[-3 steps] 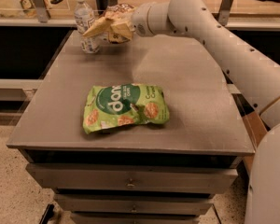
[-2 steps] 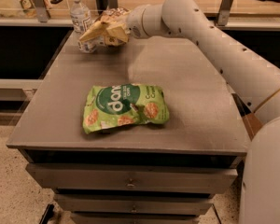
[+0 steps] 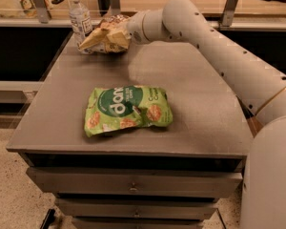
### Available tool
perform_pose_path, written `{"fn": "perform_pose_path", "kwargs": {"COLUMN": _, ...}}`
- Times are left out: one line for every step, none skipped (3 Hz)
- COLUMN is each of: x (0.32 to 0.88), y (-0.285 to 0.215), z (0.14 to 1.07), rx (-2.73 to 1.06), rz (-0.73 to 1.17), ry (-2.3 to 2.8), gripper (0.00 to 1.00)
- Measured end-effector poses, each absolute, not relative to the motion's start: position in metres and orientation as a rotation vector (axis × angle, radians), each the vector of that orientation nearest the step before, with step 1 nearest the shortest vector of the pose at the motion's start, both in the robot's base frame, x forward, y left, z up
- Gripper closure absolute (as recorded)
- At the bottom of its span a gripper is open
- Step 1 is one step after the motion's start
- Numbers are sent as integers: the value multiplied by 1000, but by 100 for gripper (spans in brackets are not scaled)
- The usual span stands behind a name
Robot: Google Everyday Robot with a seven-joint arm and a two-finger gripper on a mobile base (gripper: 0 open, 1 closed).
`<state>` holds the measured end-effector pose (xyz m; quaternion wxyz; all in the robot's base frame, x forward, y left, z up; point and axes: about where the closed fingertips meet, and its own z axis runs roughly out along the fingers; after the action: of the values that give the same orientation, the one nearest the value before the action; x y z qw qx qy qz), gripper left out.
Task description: Move brown chip bag near blue plastic bottle
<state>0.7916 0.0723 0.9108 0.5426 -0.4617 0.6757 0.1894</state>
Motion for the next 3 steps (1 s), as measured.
{"fn": "perform_pose_path", "kwargs": {"x": 790, "y": 71, "z": 904, "rx": -1100, "rz": 463, "ry": 1630, "gripper": 62}}
{"fn": "perform_pose_path", "kwargs": {"x": 791, "y": 73, "z": 899, "rx": -1120, "rz": 506, "ry": 1679, "gripper": 39}}
{"fn": "perform_pose_path", "kwargs": {"x": 790, "y": 76, "z": 903, "rx": -1158, "rz": 485, "ry": 1753, "gripper": 15}}
